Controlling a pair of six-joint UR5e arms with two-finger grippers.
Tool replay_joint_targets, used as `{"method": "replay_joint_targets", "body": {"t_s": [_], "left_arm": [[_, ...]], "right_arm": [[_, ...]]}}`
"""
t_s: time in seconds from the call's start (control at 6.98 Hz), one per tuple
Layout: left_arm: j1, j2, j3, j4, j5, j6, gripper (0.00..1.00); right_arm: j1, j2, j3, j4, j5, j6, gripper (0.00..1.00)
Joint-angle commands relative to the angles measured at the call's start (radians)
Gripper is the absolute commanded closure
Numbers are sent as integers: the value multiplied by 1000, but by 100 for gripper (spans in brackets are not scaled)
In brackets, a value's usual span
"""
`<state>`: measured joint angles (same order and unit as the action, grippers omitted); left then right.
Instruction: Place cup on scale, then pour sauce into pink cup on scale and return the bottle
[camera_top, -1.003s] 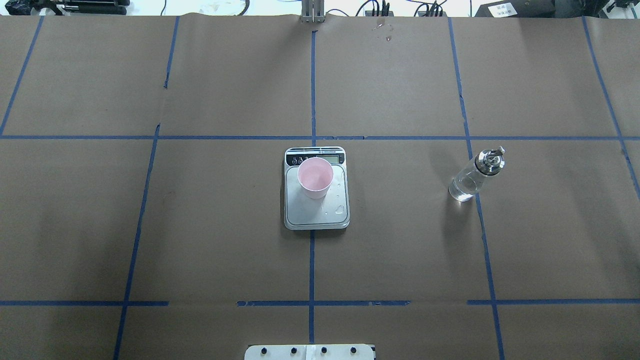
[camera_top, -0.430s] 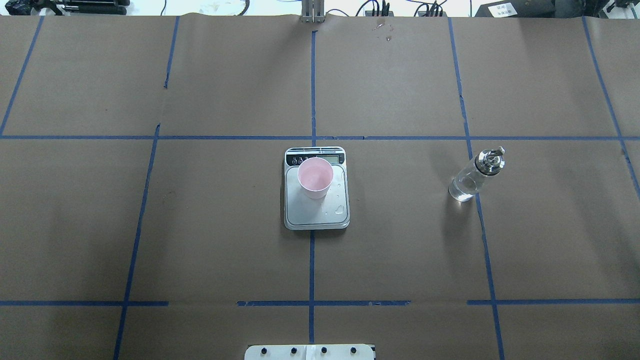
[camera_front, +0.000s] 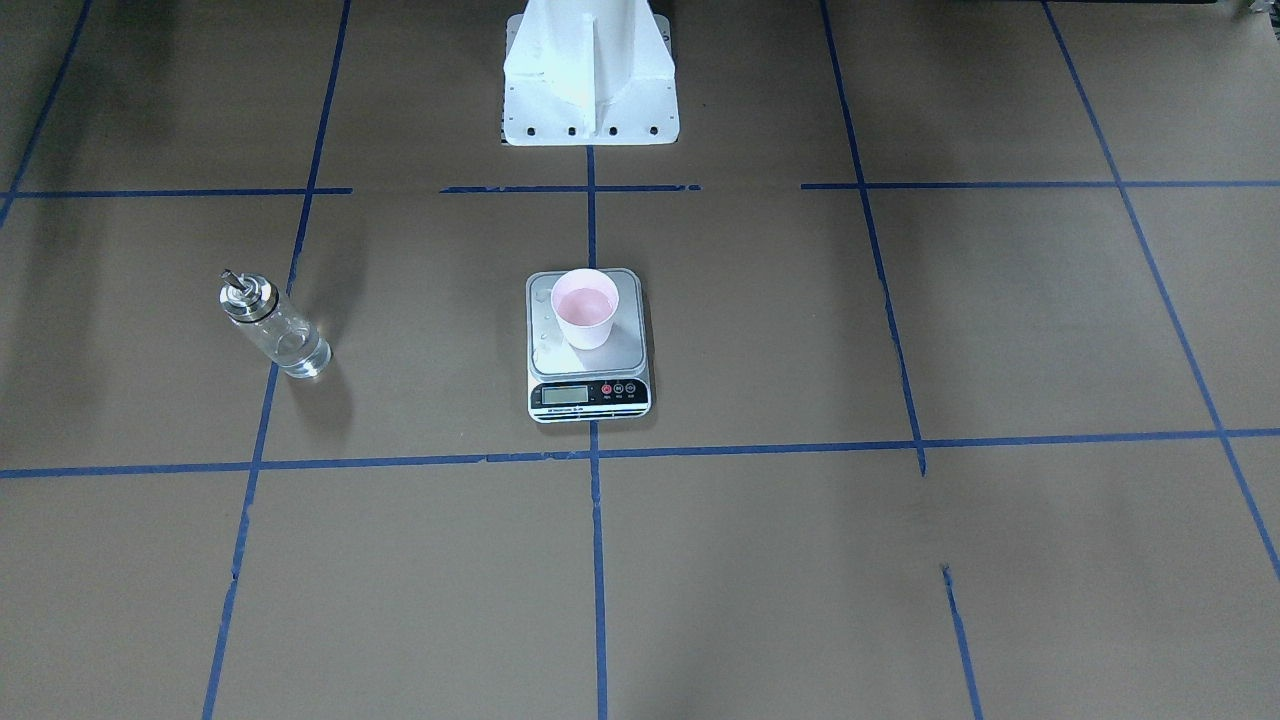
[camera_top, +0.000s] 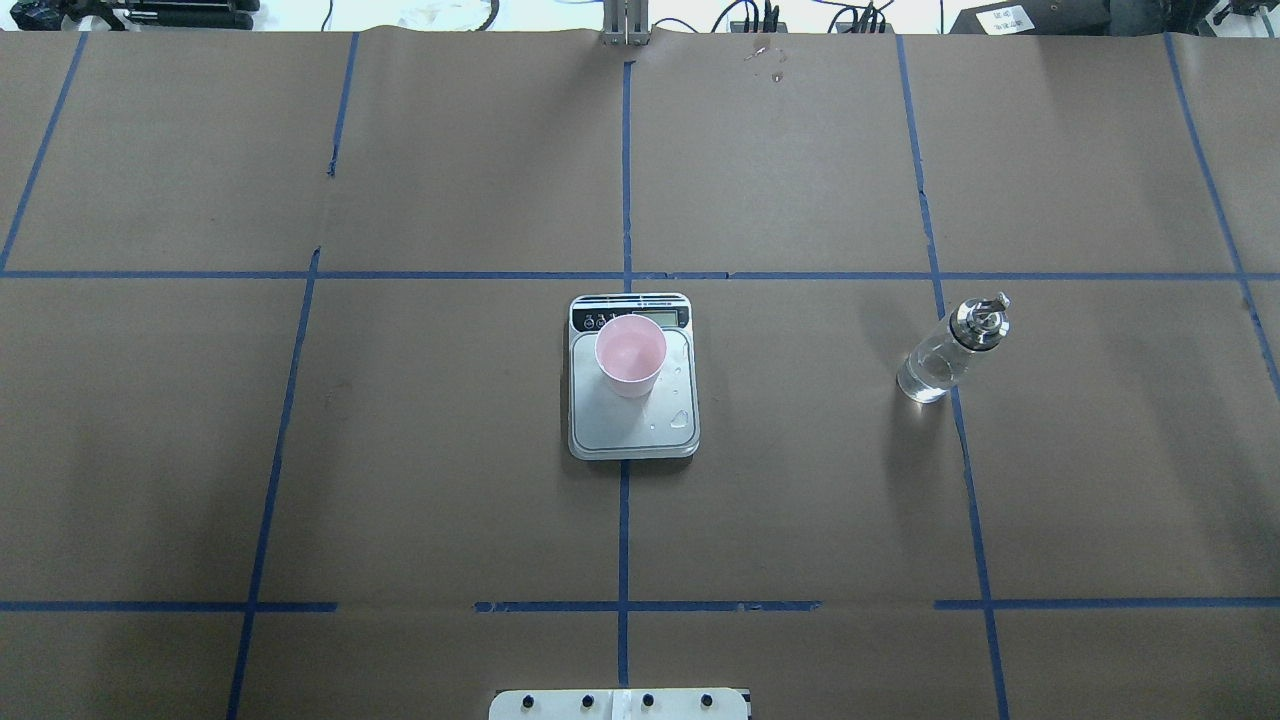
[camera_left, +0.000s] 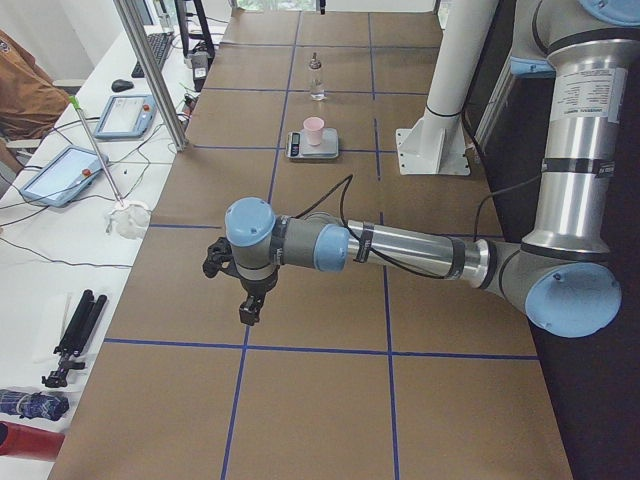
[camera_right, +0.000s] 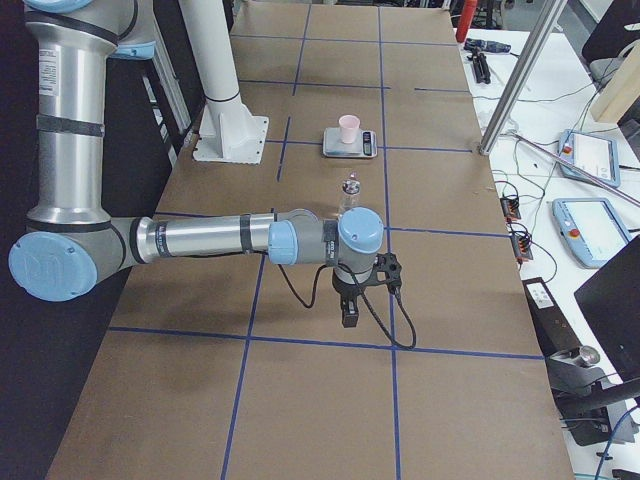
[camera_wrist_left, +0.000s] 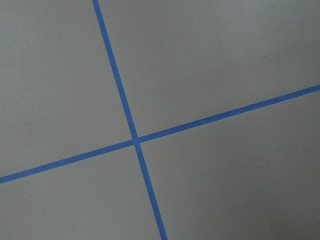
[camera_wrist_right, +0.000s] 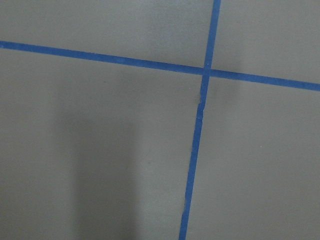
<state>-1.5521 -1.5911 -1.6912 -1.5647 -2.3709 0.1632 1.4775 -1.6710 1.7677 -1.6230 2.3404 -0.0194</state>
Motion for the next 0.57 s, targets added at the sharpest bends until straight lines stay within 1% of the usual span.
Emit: {"method": "replay_joint_targets", "body": {"t_s": [0.0,0.14,0.43], "left_arm": [[3,23,1,-8,7,4,0],[3,25,4,-6,9,3,0],[3,29,4,-5,10,4,0]], "right_arm": [[0,-9,-1,2,-1,4,0],[-2,-28,-8,2,-9,-4,0],[-5,-29,-10,9,-6,-2,0]]}}
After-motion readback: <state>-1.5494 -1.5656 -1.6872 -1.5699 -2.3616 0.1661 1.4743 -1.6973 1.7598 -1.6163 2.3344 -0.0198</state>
